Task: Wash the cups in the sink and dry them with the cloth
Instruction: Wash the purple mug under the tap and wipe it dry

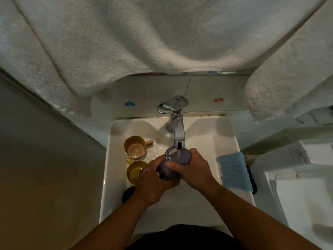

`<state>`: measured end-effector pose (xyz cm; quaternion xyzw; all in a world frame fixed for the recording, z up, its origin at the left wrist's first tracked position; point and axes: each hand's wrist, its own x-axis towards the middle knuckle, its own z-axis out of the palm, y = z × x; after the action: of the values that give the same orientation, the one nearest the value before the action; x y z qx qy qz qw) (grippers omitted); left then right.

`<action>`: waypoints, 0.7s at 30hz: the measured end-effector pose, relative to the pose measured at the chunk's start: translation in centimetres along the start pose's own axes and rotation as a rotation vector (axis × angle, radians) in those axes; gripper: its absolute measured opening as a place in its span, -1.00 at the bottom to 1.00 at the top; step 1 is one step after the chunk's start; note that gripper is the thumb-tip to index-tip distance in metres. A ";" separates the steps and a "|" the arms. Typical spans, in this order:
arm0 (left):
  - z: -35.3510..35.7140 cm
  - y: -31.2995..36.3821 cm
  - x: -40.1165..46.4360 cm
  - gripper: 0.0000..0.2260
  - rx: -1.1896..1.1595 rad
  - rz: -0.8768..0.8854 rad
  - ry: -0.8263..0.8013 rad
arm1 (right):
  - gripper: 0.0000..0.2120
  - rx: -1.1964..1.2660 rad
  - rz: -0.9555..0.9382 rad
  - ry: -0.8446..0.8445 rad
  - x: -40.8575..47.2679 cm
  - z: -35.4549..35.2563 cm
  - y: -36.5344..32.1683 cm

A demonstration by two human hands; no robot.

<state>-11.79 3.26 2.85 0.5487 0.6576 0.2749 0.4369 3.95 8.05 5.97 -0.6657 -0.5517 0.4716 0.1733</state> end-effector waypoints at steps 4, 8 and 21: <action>0.0 0.0 -0.1 -0.19 -0.001 -0.009 0.013 | -0.66 0.082 0.105 0.082 0.9 -0.1 0.1; 0.0 -0.4 -0.4 -0.23 -0.122 -0.038 -0.004 | -0.50 -0.068 -0.007 -0.073 -0.1 -0.2 -0.2; -2.0 0.6 0.3 -0.59 -0.722 -0.340 -0.027 | -0.85 0.391 -0.004 -0.329 0.0 -3.1 -0.3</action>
<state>-13.21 3.98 4.20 0.2467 0.5943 0.4051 0.6495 6.37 9.04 7.74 -0.5327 -0.4720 0.6711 0.2076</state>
